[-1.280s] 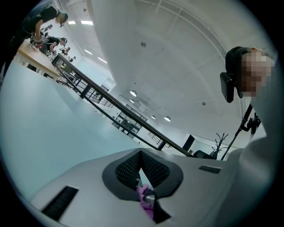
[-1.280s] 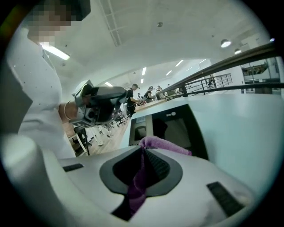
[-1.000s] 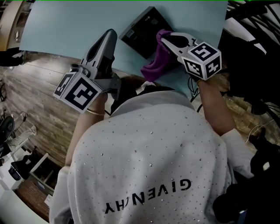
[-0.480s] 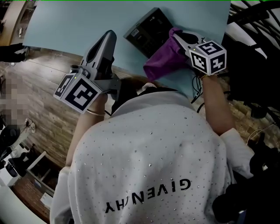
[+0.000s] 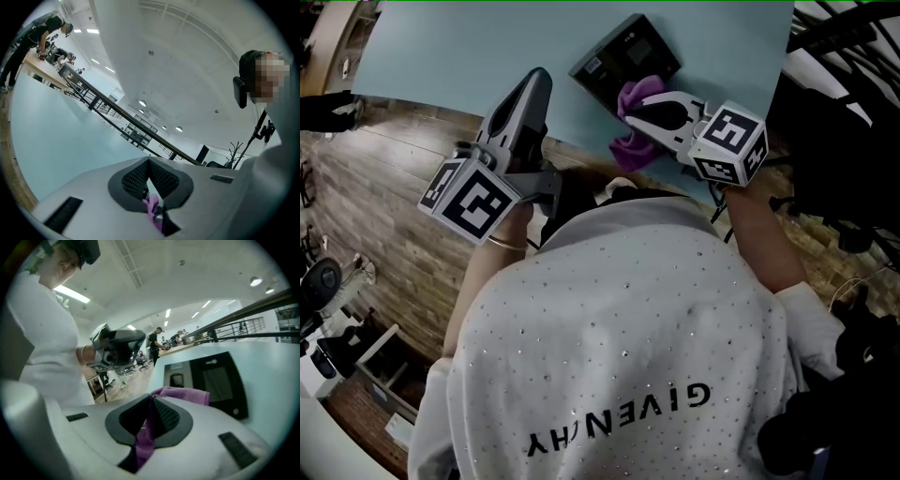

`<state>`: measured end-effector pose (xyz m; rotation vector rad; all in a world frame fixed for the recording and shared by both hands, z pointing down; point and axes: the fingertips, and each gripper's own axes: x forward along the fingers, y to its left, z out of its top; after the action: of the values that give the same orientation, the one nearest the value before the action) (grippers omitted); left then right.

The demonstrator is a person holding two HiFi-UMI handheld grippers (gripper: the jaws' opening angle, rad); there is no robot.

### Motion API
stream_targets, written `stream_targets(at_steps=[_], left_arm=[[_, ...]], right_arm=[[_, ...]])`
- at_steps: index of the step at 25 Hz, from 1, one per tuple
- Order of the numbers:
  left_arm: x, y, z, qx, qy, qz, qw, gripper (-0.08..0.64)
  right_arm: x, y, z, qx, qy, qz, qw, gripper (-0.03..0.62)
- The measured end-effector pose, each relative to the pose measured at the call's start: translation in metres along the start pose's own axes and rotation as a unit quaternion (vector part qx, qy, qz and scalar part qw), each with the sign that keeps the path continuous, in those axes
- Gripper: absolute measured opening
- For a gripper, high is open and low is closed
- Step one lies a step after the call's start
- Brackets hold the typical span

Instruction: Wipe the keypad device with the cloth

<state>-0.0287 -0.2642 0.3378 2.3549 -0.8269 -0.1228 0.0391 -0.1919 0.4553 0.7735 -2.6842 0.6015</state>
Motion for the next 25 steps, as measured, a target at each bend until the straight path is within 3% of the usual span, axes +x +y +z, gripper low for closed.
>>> stream_targets(at_steps=[4, 8, 14, 18, 21, 25], left_arm=[[-0.001, -0.003, -0.001, -0.001, 0.002, -0.006, 1.0, 0.0], [0.0, -0.004, -0.003, -0.001, 0.006, -0.007, 1.0, 0.0], [-0.003, -0.002, 0.001, 0.001, 0.003, -0.002, 1.0, 0.0], [-0.002, -0.002, -0.001, 0.001, 0.01, -0.003, 0.9999, 0.0], [-0.001, 0.006, -0.007, 0.012, 0.024, 0.018, 0.9995, 0.0], [-0.002, 0.016, -0.006, 0.008, 0.022, 0.031, 0.9993, 0.0]], right_arm=[[0.017, 0.028, -0.02, -0.051, 0.059, 0.047, 0.996, 0.023], [0.016, 0.022, -0.028, -0.068, 0.083, 0.034, 0.994, 0.023], [-0.006, -0.018, -0.039, -0.098, 0.139, -0.035, 0.985, 0.023], [-0.024, -0.057, -0.036, -0.076, 0.139, -0.095, 0.983, 0.023], [-0.038, -0.084, -0.036, -0.08, 0.151, -0.137, 0.976, 0.023], [-0.044, -0.107, -0.033, -0.079, 0.155, -0.162, 0.971, 0.023]])
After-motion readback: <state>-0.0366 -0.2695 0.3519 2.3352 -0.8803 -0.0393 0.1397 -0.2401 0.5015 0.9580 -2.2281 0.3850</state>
